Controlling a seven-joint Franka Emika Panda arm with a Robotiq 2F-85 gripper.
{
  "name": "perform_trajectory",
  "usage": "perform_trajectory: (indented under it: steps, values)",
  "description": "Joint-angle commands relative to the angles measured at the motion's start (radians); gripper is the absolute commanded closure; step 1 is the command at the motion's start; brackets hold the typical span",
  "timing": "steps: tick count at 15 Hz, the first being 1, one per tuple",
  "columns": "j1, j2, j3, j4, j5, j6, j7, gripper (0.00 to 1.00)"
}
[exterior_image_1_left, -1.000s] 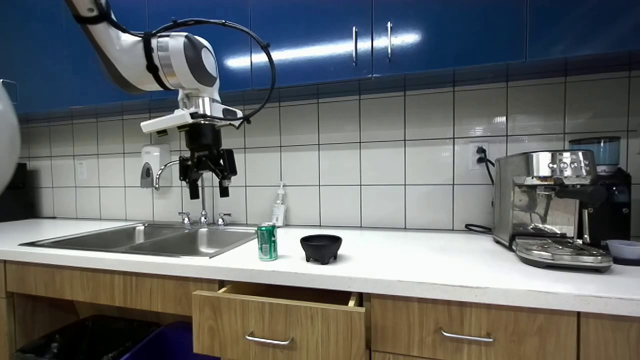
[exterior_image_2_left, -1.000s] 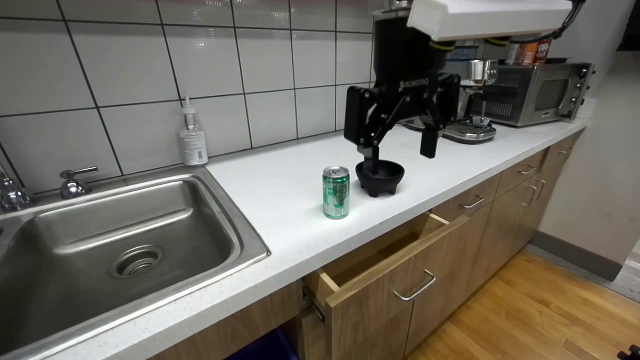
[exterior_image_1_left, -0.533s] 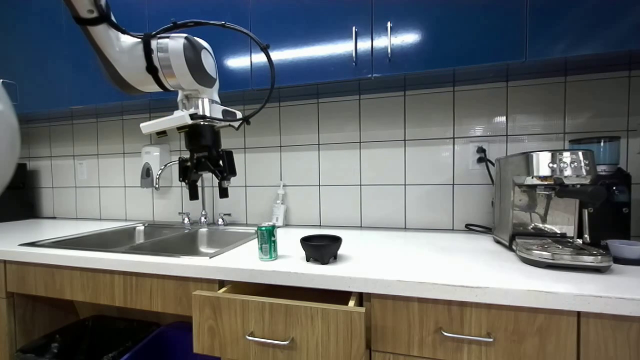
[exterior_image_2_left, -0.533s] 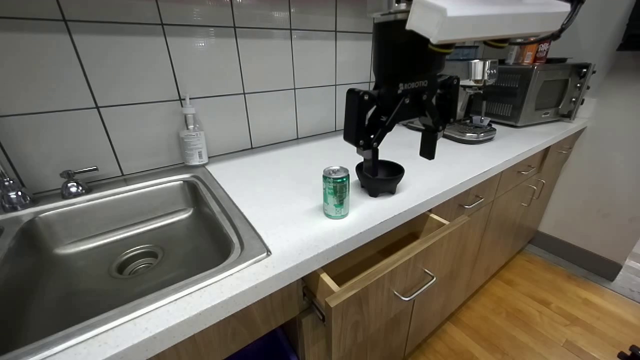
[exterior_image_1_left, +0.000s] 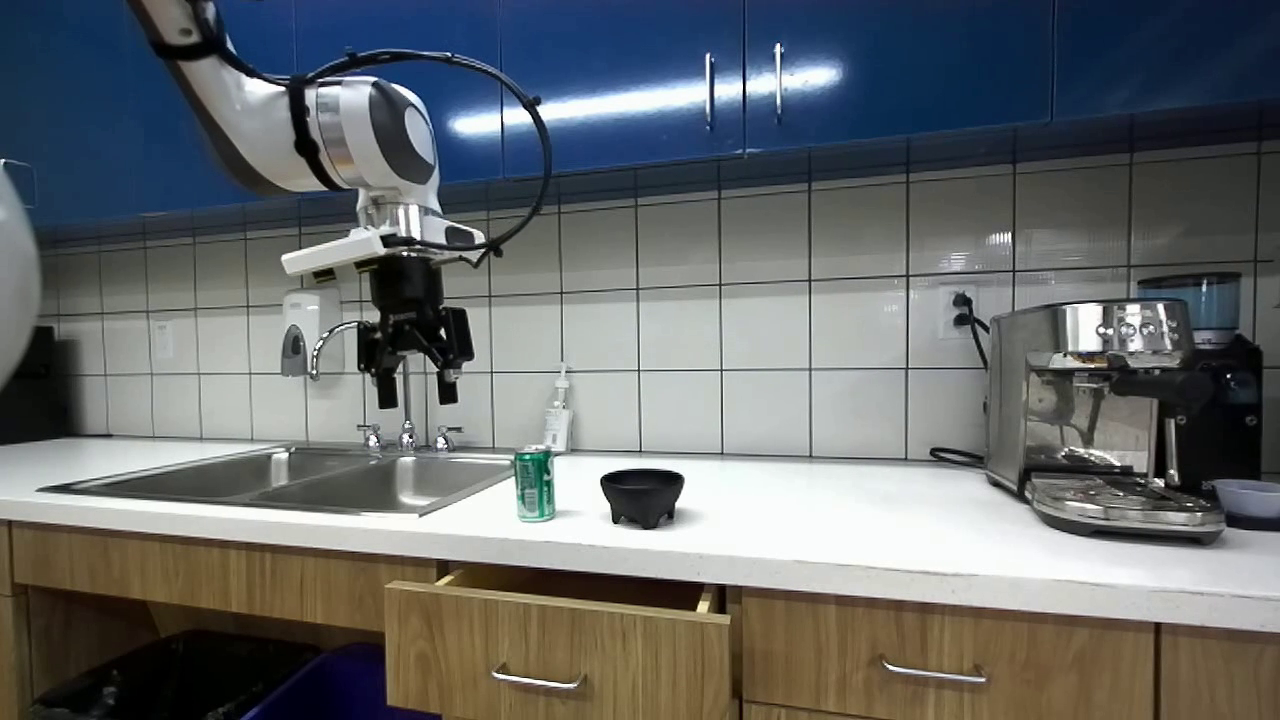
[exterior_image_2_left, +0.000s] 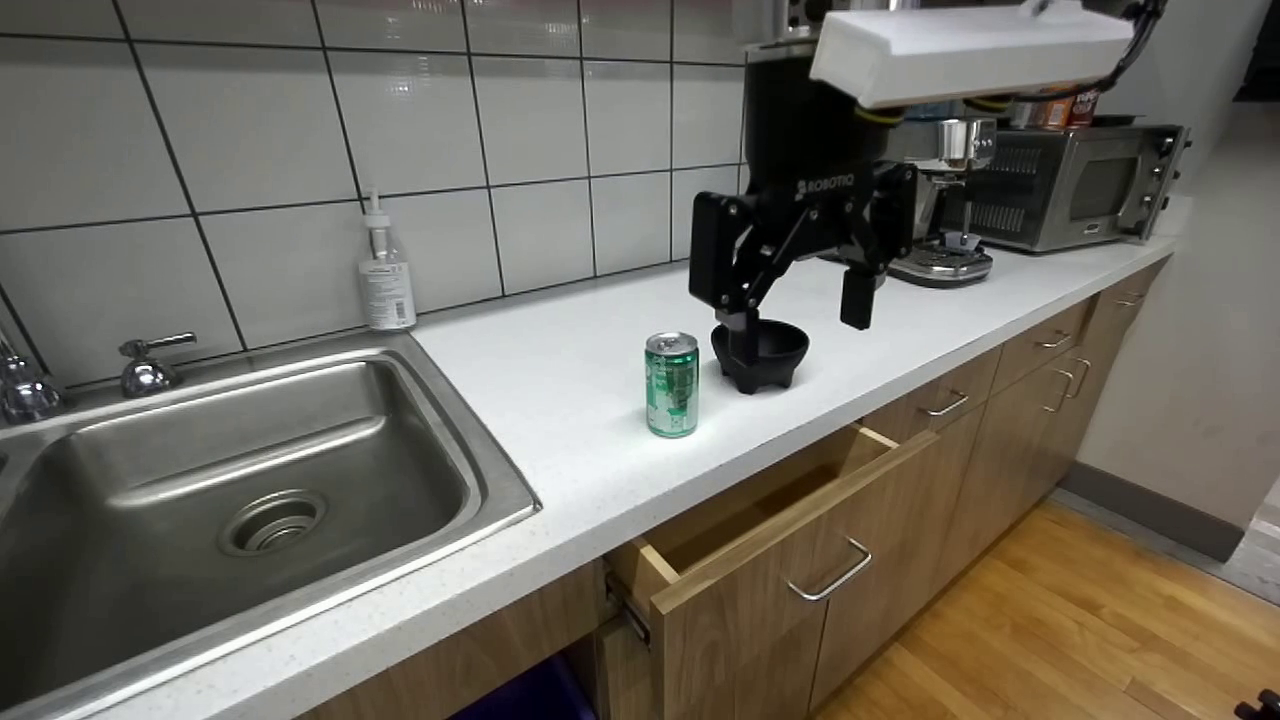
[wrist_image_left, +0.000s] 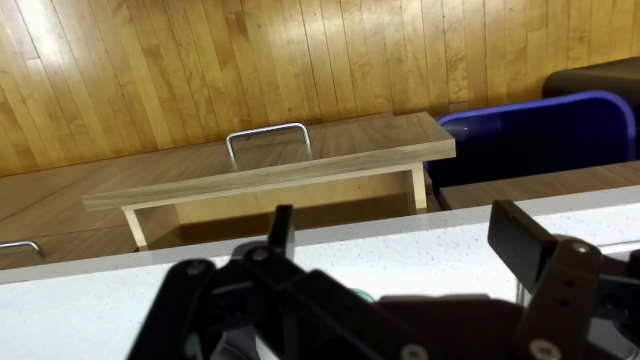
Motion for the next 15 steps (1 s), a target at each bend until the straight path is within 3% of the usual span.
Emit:
perform_trajectory:
  steps: [1, 8, 15]
  values:
    - [0.002, 0.05, -0.016, -0.004, -0.034, 0.029, -0.045, 0.0]
    - [0.002, 0.146, -0.056, -0.024, -0.123, 0.158, -0.128, 0.0]
    - [-0.006, 0.207, -0.093, -0.059, -0.131, 0.329, -0.233, 0.0]
